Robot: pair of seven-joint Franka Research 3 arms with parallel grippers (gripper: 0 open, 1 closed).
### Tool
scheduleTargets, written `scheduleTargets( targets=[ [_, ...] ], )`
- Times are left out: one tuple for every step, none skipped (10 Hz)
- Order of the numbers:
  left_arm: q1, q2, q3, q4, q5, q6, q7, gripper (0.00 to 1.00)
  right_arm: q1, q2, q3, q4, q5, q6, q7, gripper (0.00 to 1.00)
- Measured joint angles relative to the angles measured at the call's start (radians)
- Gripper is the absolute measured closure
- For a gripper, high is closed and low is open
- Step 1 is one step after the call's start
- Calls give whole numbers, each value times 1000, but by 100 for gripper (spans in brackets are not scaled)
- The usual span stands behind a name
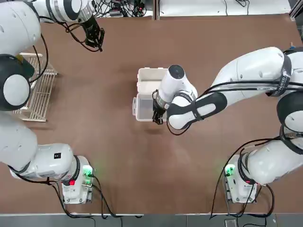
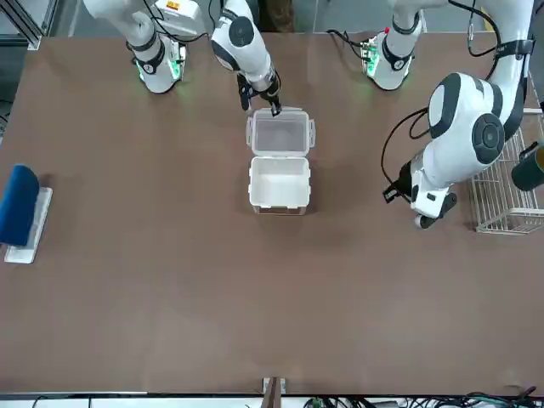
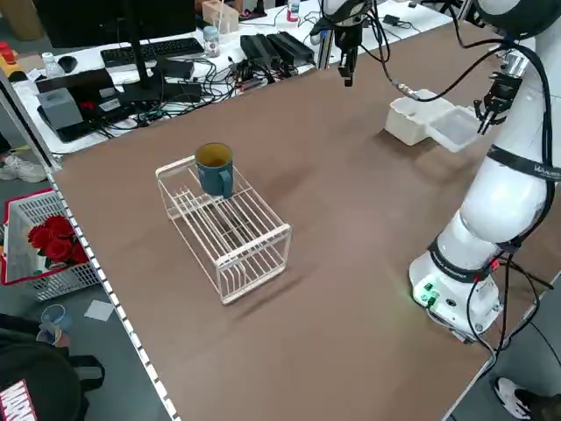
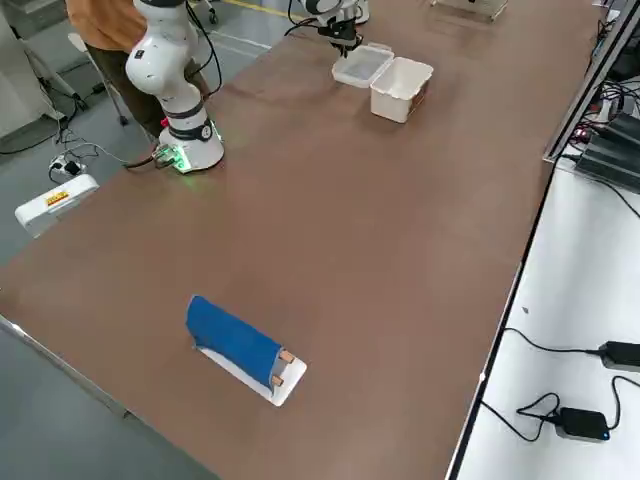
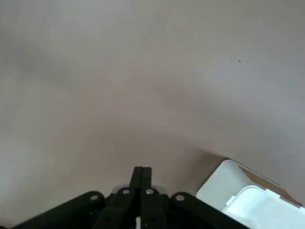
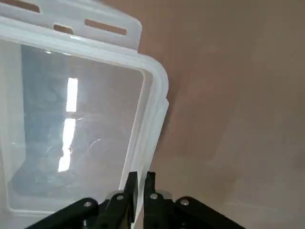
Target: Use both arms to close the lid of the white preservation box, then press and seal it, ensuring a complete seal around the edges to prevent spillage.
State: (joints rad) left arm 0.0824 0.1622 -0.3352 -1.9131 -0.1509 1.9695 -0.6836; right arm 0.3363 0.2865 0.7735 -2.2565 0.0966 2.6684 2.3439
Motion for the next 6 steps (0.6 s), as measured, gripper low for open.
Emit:
scheduleTargets(
  targets=[
    [0, 0, 0, 0, 0, 0, 0, 99, 0, 0, 0, 4, 0, -4, 2, 91],
    [0, -1, 0, 0, 0, 0, 0, 99, 0, 0, -1, 13, 1, -18, 5, 91],
    [1, -2, 0, 0, 0, 0, 0, 99, 0, 0, -5, 29, 2, -47, 8, 91],
    [1, -2, 0, 1, 0, 0, 0, 99, 0, 0, -8, 54, 6, -88, 9, 91],
    [2, -4, 0, 2, 0, 0, 0, 99, 0, 0, -12, 76, 10, -122, 10, 91],
    [2, -4, 0, 2, 0, 0, 0, 99, 0, 0, -16, 89, 14, -140, 10, 91]
  ],
)
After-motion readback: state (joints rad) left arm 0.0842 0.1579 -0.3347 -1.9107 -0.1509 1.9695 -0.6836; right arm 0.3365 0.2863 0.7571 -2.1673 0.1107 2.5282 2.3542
